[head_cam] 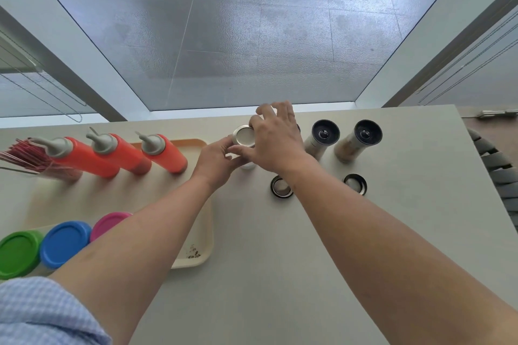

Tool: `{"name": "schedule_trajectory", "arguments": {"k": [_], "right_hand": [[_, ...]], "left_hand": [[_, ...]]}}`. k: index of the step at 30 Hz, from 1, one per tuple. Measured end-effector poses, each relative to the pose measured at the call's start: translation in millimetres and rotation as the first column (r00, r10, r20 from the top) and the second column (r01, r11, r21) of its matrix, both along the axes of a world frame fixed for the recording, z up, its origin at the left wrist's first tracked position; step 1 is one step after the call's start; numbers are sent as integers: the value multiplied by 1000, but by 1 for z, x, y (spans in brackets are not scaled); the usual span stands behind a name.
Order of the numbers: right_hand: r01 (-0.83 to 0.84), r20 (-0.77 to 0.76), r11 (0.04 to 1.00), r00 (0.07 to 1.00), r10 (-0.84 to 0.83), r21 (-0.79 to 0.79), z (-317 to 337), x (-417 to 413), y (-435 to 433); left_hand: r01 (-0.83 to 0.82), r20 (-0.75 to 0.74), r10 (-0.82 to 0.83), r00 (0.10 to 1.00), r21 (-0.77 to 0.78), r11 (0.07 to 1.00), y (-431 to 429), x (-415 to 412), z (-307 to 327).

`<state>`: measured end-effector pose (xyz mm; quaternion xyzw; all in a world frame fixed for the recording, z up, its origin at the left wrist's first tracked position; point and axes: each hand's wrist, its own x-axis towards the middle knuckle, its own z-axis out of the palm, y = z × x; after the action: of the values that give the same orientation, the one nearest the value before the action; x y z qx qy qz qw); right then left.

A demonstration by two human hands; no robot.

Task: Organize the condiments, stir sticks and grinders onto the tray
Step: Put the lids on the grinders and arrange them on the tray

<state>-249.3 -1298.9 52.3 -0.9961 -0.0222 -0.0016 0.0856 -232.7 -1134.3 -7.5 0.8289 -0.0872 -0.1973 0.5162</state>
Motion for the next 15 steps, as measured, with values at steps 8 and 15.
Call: {"name": "schedule_trajectory", "arguments": {"k": [8, 15], "right_hand": [[-113, -126, 987, 984, 127, 114, 1, -11, -16], [-76, -81, 980, 992, 92, 186, -8, -12, -15]], "left_hand": [[7, -21, -7, 1000, 17, 1000, 4, -5, 1], [15, -1, -15, 1000, 110, 994, 11, -3, 1]]}}
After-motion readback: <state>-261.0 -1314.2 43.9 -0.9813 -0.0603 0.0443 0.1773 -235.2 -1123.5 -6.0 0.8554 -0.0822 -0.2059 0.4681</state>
